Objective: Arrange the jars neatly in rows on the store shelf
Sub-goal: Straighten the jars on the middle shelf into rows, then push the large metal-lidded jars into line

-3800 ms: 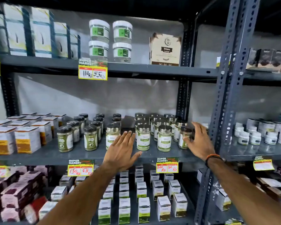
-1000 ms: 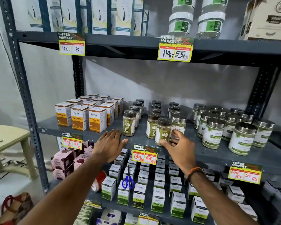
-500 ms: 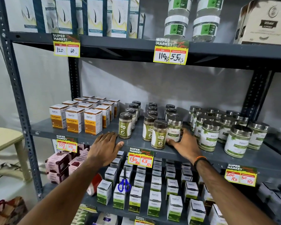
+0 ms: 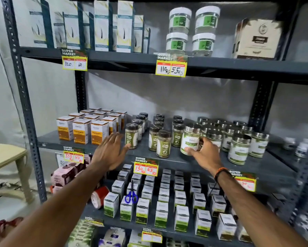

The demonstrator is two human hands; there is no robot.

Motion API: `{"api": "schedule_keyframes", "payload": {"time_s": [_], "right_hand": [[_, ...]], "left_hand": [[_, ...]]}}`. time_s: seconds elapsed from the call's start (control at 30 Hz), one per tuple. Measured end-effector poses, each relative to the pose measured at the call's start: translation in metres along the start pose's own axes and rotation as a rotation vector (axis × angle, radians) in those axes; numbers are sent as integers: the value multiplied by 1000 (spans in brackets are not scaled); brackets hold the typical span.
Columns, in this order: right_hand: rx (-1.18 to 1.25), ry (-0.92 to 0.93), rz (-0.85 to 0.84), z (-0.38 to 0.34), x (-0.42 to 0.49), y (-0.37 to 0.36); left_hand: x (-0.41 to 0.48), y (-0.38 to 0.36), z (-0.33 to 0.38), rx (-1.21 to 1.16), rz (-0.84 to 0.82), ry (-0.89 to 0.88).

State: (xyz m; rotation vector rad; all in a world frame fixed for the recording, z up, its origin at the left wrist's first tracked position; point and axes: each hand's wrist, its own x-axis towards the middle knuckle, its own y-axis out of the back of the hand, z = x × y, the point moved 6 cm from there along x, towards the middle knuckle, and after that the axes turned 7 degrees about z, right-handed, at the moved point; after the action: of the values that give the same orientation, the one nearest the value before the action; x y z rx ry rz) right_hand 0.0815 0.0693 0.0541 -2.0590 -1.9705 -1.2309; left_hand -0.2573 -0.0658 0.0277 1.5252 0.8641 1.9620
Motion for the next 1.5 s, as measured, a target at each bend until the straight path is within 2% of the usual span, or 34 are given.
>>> {"api": "schedule_keyframes", "payload": {"time_s": [0.17,0.33,0.43,0.57,0.77,1.03,1.5], "right_hand": [[21,5,86,-3,-10,74],[-24,-15,194,19,-14,147],[-43,-48,239,45,-16,186],[-102,-107,252,83,-15,219],[-155,-195,248,135,-1,233],[-138,-267,229,178,20,209],[-183,-301,255,200,23,180]], "left_hand": [[15,46,86,13,144,-176],[23,46,185,42,171,-417],[24,25,236,-6,154,-475],[24,-17,271,-32,63,-462],[24,-80,279,-66,-125,-337],[25,-128,260,-87,-274,-262],[25,-136,258,-44,-221,-300]]}}
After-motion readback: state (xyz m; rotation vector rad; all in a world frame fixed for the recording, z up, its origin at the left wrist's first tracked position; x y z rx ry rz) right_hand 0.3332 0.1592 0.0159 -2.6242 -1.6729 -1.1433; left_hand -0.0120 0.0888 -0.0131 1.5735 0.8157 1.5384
